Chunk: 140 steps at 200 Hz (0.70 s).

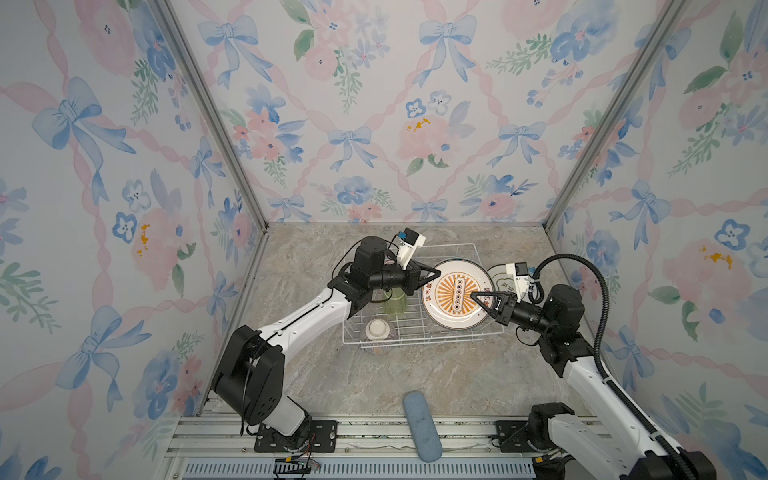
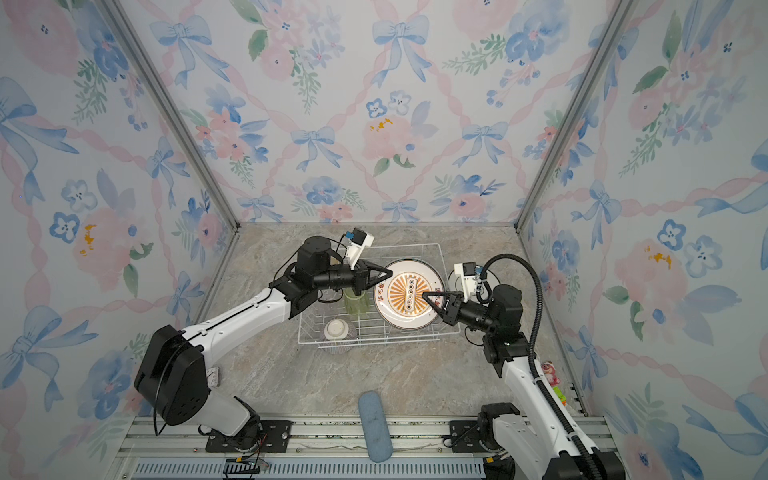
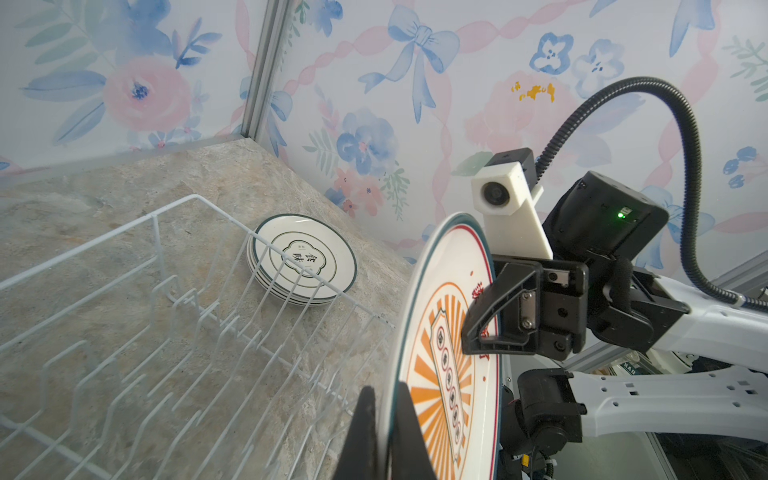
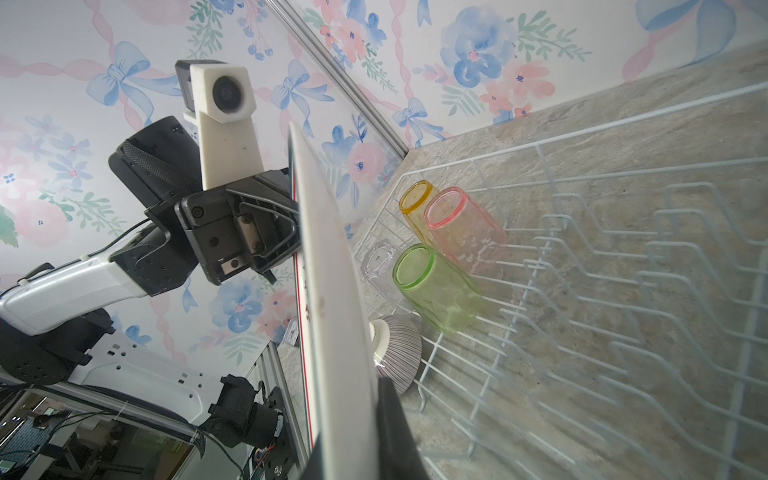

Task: Unload the mixed dishes from the dish rack
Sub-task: 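Raise the plate toward the right gripper while the right gripper grasps its edge, then open the left gripper and draw it back while the right gripper carries the plate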

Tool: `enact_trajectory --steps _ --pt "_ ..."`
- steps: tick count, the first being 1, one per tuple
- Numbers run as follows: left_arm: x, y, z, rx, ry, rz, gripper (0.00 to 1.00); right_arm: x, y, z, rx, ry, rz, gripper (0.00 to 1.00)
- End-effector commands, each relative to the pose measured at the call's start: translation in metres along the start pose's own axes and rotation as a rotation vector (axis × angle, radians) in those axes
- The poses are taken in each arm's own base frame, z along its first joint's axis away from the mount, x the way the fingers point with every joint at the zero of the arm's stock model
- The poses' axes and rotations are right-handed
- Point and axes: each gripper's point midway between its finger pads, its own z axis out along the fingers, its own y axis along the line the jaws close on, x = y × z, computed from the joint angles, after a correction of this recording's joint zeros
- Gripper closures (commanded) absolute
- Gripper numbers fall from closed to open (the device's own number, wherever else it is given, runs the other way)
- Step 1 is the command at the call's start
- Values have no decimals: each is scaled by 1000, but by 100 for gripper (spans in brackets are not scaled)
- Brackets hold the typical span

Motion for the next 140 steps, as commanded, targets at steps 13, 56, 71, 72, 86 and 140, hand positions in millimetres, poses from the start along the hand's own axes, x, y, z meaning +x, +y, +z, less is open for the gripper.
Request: enact_trajectory --steps 13,56,71,72,86,140 --pt "-9 -9 -8 11 -40 73 86 -9 -4 2 45 -17 6 95" --pt "-5 2 -25 -134 -4 138 83 -20 -20 -6 113 -49 38 95" --pt "3 13 -35 -238 22 154 83 -28 -35 -15 177 -74 70 94" --pt "4 15 -36 -246 23 154 83 -29 -36 -15 182 -77 73 94" --pt "14 23 -48 -326 32 163 84 -38 -55 -28 256 -112 121 94" --pt "51 26 -76 -471 41 204 85 -75 -138 -99 564 -337 321 94"
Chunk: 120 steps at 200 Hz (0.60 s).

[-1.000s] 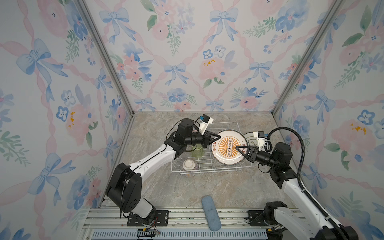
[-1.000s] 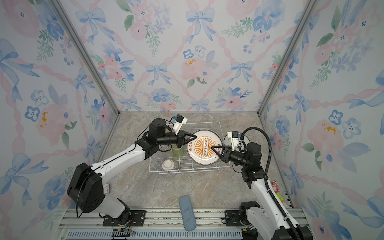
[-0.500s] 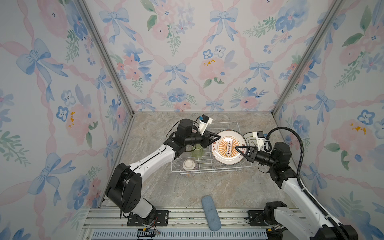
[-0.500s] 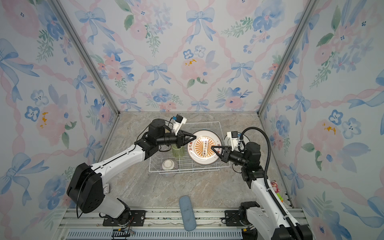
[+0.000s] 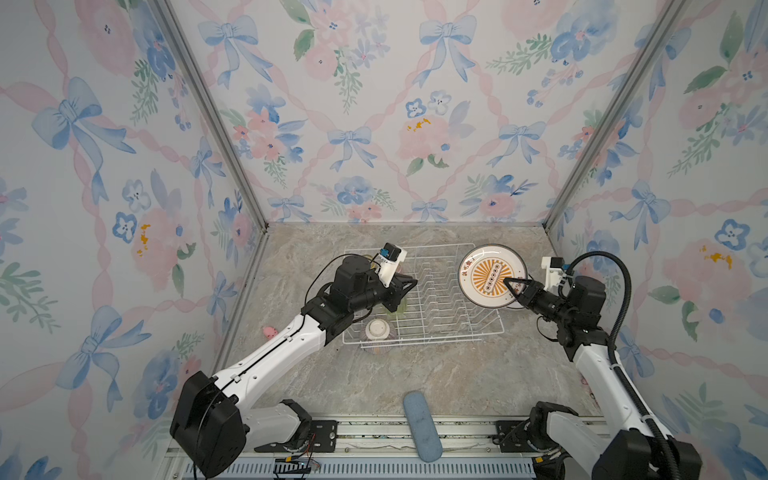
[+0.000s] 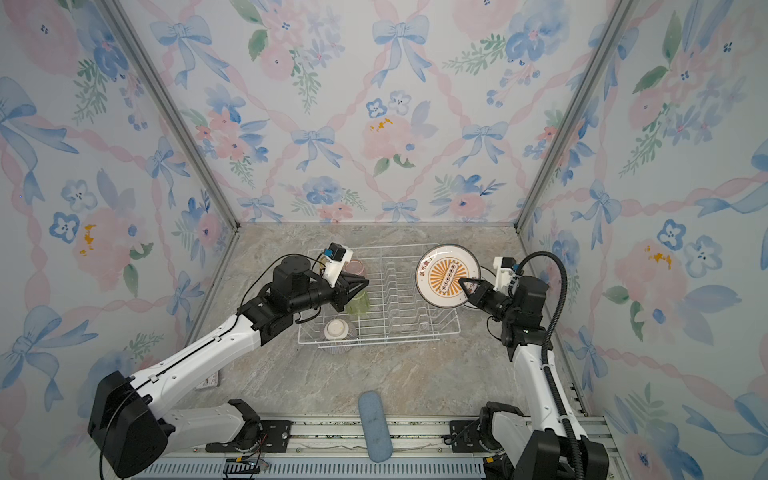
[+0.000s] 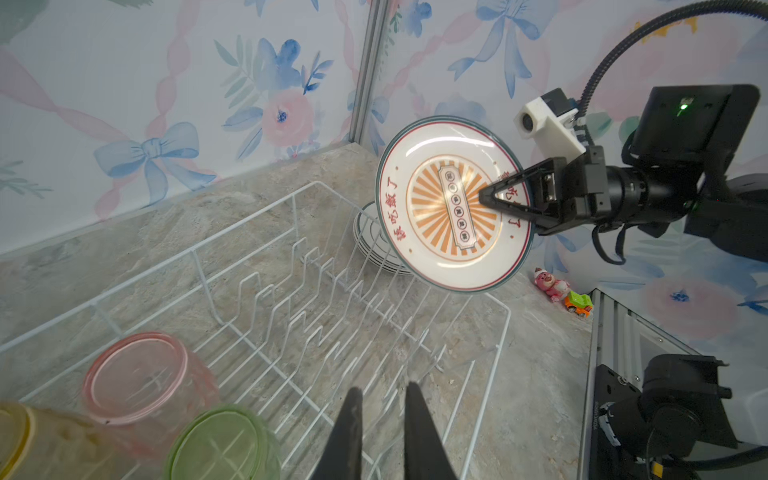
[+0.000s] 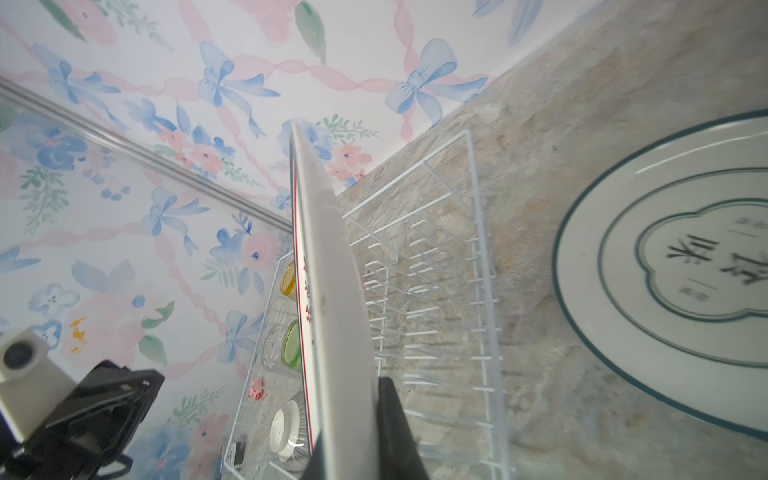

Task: Unload the mixed dishes from the dish rack
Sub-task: 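Open the left gripper and draw it back while the right gripper carries the plate, then lower the orange-printed plate onto the plate stack with the right gripper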

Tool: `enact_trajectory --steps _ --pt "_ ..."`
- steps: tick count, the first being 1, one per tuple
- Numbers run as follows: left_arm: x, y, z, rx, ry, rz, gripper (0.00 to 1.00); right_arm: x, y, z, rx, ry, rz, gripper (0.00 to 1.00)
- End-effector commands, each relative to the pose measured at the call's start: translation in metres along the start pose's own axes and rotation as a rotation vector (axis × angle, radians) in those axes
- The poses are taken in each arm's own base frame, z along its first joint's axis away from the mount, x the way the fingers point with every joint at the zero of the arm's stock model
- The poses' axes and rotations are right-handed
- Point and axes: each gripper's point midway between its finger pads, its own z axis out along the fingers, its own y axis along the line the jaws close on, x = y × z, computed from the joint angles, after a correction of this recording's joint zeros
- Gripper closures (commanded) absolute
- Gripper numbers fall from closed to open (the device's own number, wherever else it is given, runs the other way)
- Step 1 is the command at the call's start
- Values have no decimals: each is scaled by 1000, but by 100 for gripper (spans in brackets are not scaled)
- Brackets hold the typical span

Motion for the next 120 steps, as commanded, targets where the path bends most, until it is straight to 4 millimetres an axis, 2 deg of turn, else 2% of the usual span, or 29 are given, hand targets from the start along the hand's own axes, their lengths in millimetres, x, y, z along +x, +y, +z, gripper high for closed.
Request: enact_trajectory --steps 1,26,51,120 --pt "25 13 -5 -109 45 38 85 -32 -26 -11 112 -107 71 94" --pt "34 14 -9 -135 54 49 85 -53 -63 -22 223 -215 123 94" --pt "38 14 -6 -128 66 38 87 -62 -95 -28 300 -277 176 94" --pt "47 12 11 -136 118 56 86 -59 -147 -4 354 -251 264 92"
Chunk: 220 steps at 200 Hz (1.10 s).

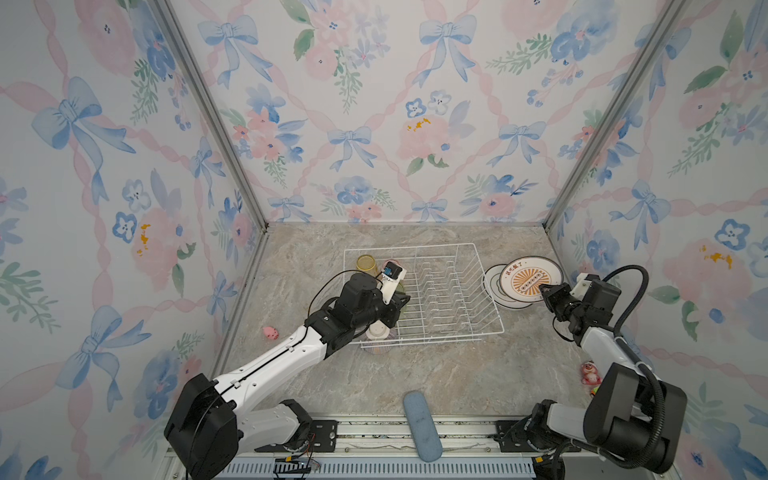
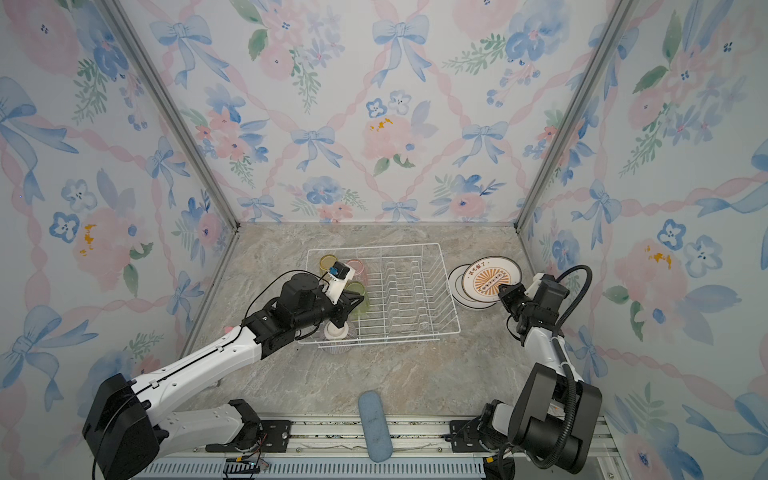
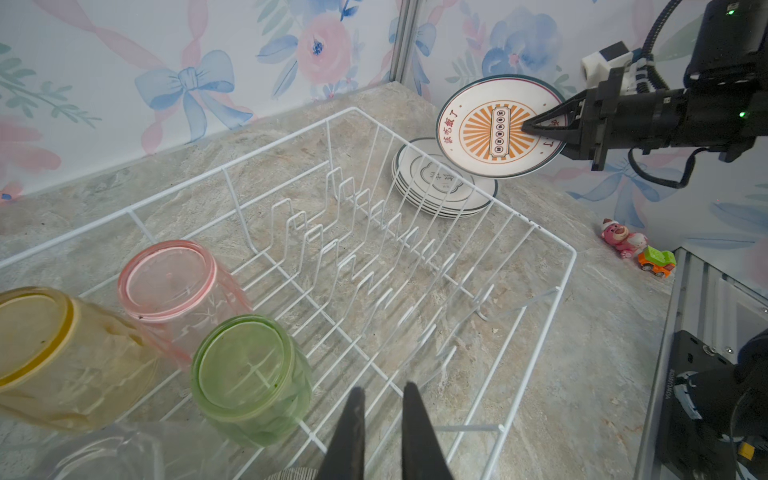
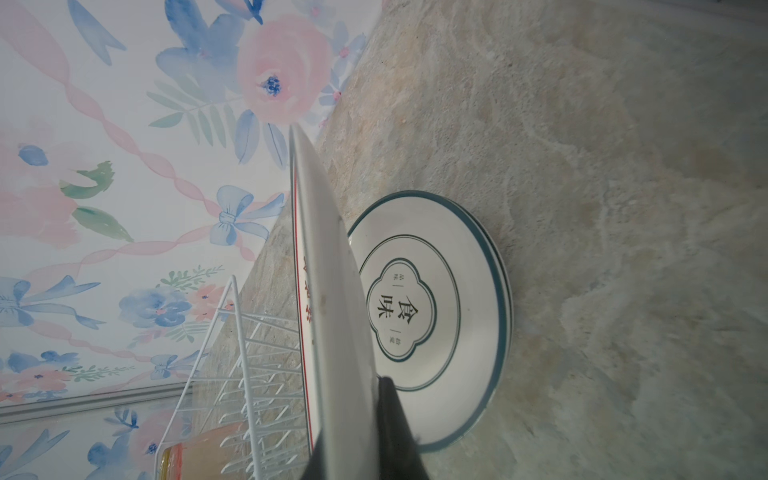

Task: Unload the mixed dishes from the dish rack
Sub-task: 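Lower the orange-printed plate onto the plate stack with the right gripper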

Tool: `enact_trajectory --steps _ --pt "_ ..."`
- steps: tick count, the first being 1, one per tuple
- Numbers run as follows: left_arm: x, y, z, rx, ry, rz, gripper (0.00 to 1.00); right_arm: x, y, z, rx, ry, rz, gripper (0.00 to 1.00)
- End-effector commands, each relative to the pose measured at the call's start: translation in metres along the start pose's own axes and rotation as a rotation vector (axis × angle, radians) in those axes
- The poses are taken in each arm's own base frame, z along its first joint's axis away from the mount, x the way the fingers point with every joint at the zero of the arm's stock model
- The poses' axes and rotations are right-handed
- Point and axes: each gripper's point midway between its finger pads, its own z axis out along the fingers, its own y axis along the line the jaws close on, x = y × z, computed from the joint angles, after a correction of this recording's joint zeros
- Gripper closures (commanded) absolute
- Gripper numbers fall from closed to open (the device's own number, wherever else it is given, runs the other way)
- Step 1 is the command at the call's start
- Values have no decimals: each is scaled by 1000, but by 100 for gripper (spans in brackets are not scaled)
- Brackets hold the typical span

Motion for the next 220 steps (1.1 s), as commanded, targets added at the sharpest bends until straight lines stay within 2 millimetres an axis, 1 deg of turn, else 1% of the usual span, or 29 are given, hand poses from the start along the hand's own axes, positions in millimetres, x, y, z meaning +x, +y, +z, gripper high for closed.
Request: enact_trajectory --steps 1,43,97,129,197,220 --pt "-4 2 5 -23 7 27 86 -15 5 9 -40 -48 2 92" --pt "-1 2 11 -29 30 34 86 -11 -4 23 -54 -33 38 92" --pt "1 2 15 -33 43 35 86 0 -12 37 -48 4 54 91" --pt "2 0 17 -19 52 35 86 6 -15 43 -41 27 50 89" --pt "2 -2 19 -7 60 37 86 21 -28 51 6 85 53 85" --pt "1 -3 18 -2 56 38 86 26 -29 53 22 116 45 82"
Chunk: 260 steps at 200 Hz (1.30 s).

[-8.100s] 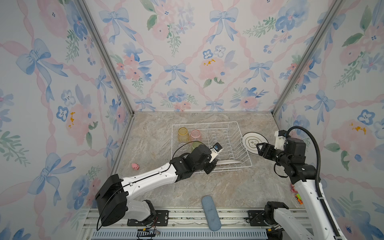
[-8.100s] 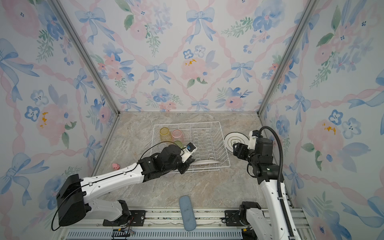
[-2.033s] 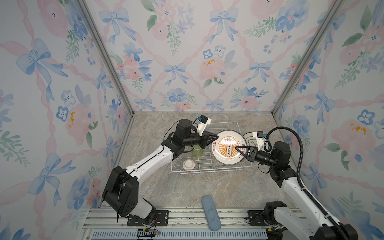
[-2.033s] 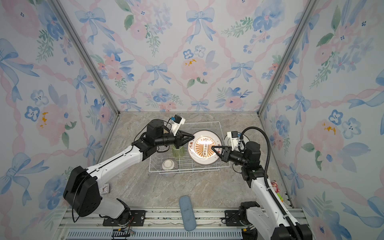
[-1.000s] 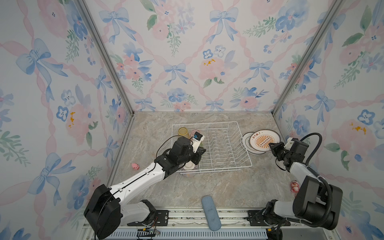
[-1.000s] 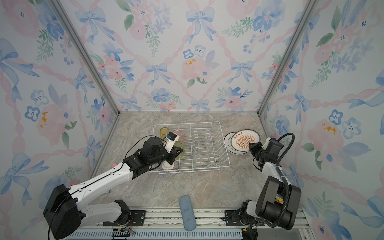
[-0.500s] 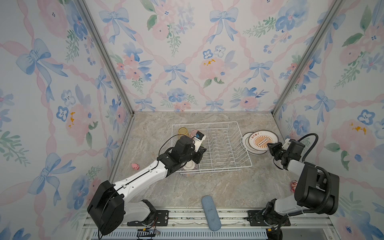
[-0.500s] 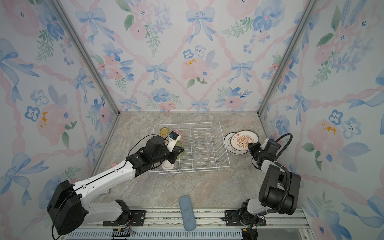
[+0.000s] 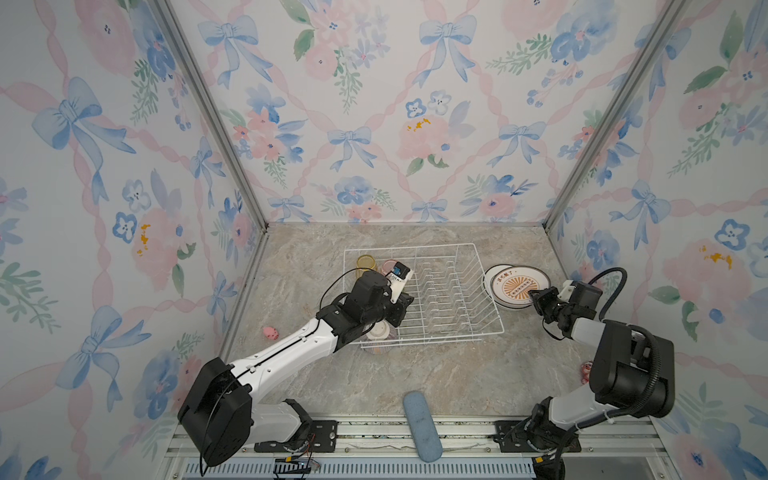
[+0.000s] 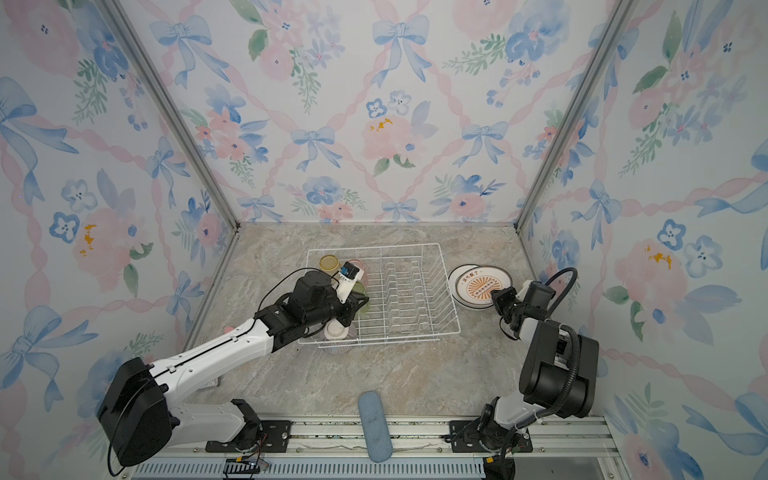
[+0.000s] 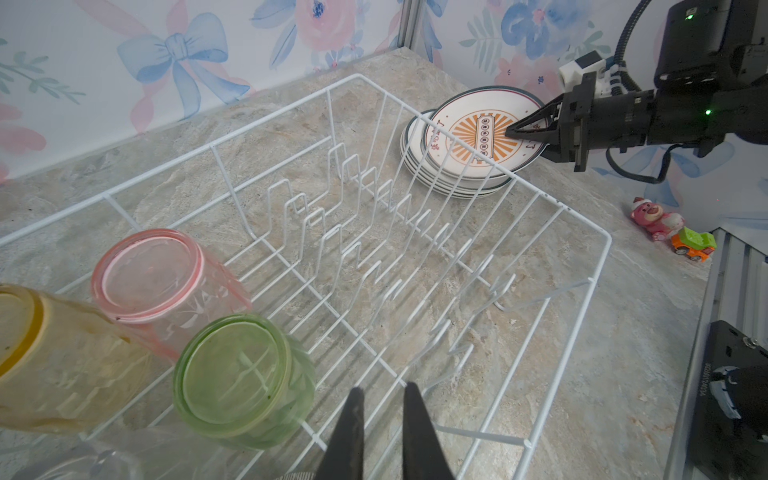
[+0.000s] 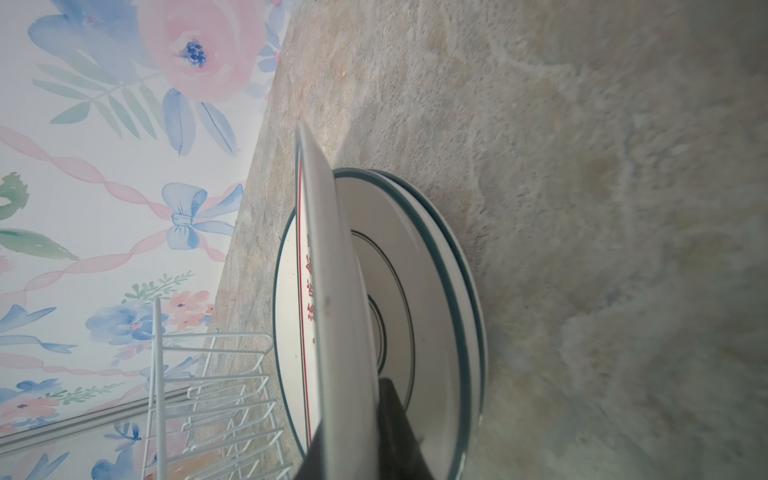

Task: Unload the mixed dishes from the dish rack
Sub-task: 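Lower the orange-printed plate onto the plate stack with the right gripper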

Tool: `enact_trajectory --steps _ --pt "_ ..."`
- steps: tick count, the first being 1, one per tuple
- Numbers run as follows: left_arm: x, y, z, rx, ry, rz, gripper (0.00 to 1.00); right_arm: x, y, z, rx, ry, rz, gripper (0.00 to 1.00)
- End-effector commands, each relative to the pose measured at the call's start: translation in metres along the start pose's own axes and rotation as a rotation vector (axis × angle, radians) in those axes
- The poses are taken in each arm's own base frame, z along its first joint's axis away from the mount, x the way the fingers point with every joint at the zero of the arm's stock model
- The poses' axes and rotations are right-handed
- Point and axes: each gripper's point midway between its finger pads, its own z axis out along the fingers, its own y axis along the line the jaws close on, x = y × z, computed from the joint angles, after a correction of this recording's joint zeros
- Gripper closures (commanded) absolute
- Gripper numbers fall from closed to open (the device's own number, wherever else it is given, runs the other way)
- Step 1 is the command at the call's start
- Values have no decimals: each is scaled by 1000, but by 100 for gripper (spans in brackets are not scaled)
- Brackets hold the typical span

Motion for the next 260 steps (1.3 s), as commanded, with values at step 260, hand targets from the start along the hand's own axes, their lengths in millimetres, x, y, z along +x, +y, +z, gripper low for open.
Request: enact_trajectory --steps 260 --pt "3 -10 -11 37 -3 22 86 21 -2 -11 134 106 -156 54"
